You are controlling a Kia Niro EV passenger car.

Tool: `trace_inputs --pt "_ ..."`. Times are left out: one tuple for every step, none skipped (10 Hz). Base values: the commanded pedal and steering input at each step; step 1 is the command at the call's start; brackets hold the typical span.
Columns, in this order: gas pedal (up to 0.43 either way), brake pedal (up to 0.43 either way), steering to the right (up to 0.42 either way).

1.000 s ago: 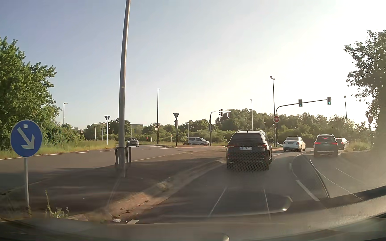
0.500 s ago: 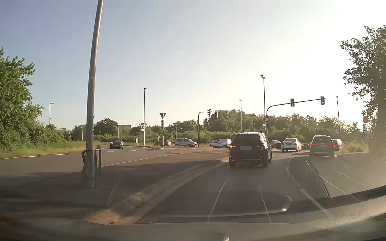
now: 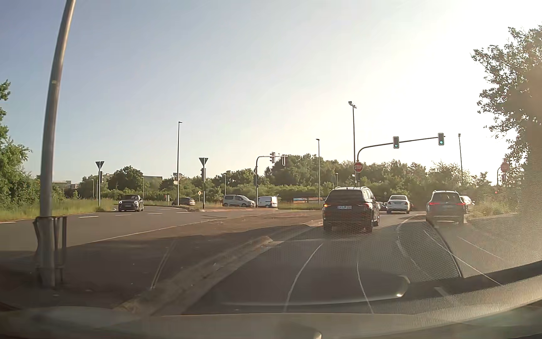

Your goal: Follow the waypoints while adhering to traffic rules and regulations

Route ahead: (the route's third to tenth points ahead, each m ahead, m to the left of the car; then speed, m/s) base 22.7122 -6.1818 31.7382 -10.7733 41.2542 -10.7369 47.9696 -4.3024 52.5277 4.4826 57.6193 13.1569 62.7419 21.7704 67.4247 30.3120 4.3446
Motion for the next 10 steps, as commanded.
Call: trace_inputs --pt "0.339 0.000 0.118" --pt "0.339 0.000 0.116" --pt "0.339 0.006 0.113" --pt "0.339 0.000 0.110" --pt "0.339 0.006 0.107" --pt "0.339 0.006 0.105" --pt "0.339 0.000 0.102" --pt "0.331 0.006 0.100" --pt "0.331 0.000 0.097" --pt "0.319 0.000 0.091"
